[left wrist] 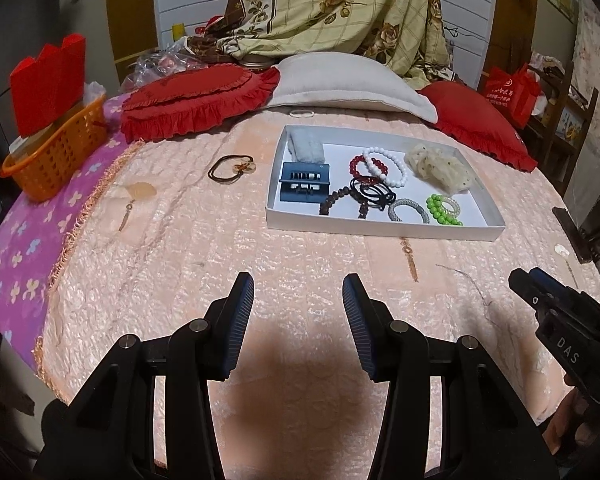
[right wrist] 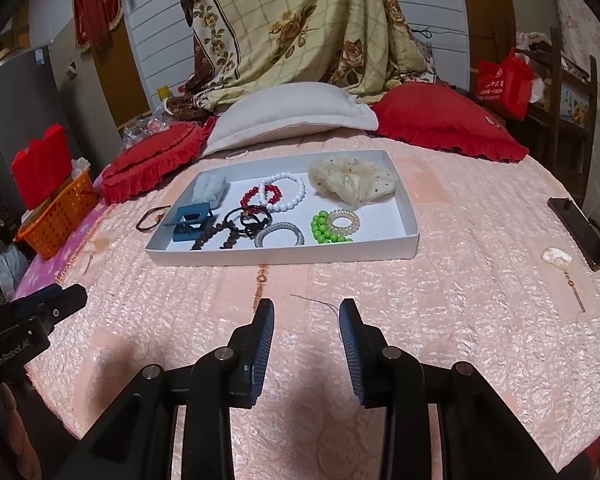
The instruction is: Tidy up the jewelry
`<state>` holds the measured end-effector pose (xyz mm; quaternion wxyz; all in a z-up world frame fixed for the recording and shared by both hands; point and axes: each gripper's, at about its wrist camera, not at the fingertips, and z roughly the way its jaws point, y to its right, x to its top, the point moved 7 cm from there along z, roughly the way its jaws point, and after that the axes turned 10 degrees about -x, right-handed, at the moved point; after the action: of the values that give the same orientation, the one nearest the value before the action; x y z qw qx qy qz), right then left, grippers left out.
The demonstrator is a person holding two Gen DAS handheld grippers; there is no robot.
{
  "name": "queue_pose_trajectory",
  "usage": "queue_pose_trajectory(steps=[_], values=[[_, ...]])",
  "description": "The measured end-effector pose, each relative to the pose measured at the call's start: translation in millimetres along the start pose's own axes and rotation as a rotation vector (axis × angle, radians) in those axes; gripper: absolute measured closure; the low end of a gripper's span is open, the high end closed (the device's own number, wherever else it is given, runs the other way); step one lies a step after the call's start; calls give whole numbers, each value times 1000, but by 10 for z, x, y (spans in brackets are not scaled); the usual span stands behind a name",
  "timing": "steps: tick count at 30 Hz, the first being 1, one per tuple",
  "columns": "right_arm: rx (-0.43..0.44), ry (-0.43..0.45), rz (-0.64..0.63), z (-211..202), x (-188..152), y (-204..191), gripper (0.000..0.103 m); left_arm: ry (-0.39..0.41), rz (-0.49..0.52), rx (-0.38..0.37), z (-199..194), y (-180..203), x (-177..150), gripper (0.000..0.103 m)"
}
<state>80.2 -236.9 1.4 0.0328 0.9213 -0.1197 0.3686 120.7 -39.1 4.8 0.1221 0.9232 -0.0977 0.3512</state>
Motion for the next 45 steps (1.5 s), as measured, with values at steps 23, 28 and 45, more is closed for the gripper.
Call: queue_pose_trajectory(steps=[23, 28, 45], values=[[-89, -57, -34, 182, 50, -123, 71, -1, -103, -22, 29, -339, -99, 57], [-81, -56, -50, 152, 19, -228, 71, 9, -110, -9, 7, -394, -104, 57], [-65, -48, -35, 119, -57, -207, 70, 116, -62, 113, -204, -369, -41, 57]])
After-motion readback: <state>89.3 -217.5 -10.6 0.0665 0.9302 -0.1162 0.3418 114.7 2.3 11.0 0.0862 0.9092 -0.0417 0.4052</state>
